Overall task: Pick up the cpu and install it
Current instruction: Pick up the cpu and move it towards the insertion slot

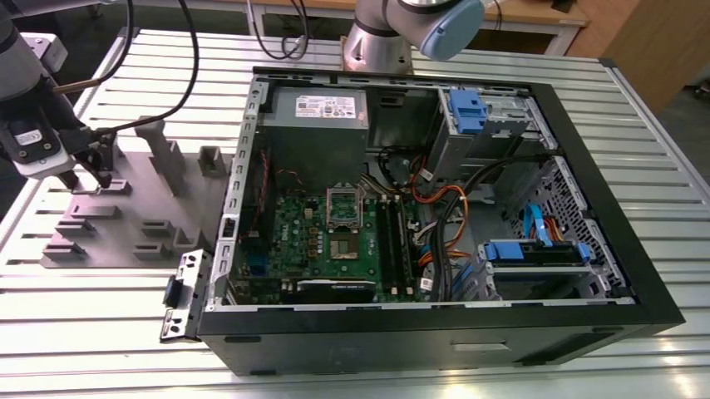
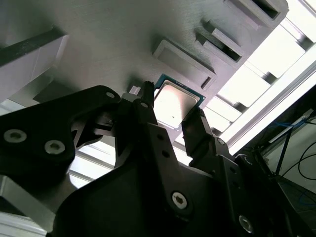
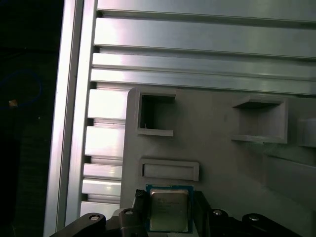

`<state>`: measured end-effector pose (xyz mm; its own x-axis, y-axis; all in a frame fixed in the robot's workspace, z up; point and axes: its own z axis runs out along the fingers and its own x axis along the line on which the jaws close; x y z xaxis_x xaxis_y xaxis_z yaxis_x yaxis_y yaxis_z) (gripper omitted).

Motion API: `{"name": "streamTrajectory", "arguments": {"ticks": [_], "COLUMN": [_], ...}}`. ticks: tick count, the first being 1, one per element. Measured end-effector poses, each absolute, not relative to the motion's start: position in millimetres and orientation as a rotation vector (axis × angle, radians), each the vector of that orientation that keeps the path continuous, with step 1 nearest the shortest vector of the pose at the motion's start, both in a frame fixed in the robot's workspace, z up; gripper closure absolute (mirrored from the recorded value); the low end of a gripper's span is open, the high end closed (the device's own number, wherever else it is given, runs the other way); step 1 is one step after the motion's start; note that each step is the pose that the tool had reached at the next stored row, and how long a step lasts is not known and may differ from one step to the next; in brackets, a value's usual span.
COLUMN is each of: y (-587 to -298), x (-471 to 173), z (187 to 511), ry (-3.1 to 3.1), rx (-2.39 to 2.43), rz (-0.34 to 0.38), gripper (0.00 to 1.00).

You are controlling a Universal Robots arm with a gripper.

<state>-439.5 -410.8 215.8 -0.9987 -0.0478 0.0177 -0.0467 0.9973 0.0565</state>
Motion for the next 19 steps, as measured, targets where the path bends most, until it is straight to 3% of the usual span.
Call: {"name": "streamTrajectory", "arguments": {"ticks": [19], "y": [-410.6], "x": [-439.5], "z": [221.8], "ry": [-3.120], "rx": [0.074], "rz": [-0.086], "gripper": [0.53]}}
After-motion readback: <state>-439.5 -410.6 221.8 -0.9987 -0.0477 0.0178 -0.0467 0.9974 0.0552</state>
